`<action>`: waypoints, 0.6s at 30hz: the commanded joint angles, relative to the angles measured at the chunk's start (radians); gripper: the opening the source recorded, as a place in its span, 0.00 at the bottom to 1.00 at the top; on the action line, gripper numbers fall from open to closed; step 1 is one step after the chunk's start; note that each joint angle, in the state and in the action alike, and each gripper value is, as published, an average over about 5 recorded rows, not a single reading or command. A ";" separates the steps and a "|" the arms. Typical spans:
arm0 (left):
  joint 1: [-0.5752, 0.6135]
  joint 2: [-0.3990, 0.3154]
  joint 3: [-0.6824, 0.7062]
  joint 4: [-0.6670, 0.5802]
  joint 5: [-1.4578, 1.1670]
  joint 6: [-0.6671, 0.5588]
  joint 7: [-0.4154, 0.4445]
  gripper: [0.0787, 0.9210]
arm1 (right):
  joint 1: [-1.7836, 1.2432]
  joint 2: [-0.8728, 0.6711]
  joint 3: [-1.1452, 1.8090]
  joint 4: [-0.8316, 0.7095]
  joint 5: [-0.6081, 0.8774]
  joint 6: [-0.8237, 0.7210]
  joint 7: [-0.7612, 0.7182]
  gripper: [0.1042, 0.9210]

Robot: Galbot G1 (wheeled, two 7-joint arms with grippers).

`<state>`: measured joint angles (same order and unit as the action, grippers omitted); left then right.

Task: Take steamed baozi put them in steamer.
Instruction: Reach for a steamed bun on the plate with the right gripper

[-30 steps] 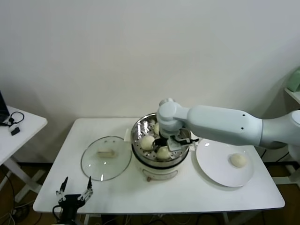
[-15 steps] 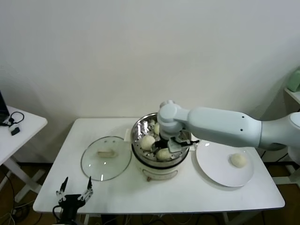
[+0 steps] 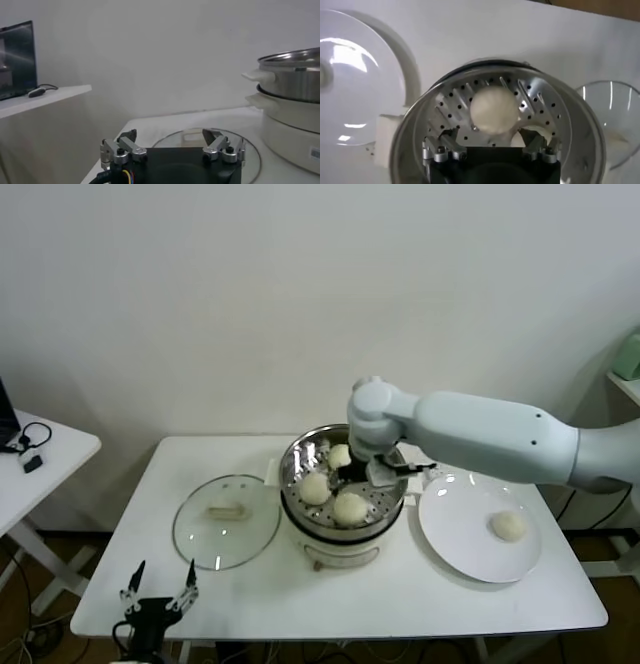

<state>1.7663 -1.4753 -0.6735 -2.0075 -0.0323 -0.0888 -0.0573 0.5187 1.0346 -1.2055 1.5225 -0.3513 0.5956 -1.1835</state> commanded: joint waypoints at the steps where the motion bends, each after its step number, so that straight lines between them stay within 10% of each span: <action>1: -0.011 0.007 0.008 -0.006 -0.031 0.007 0.001 0.88 | 0.269 -0.112 -0.157 -0.123 0.460 -0.261 -0.041 0.88; 8: -0.019 0.022 0.012 -0.003 -0.055 0.006 0.003 0.88 | 0.349 -0.276 -0.321 -0.228 0.867 -0.614 -0.046 0.88; 18: -0.022 0.027 0.016 -0.012 -0.056 0.007 0.005 0.88 | 0.030 -0.468 -0.092 -0.348 0.619 -0.650 -0.054 0.88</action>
<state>1.7452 -1.4507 -0.6583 -2.0150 -0.0786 -0.0838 -0.0535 0.7287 0.7645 -1.4037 1.3039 0.2613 0.1159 -1.2234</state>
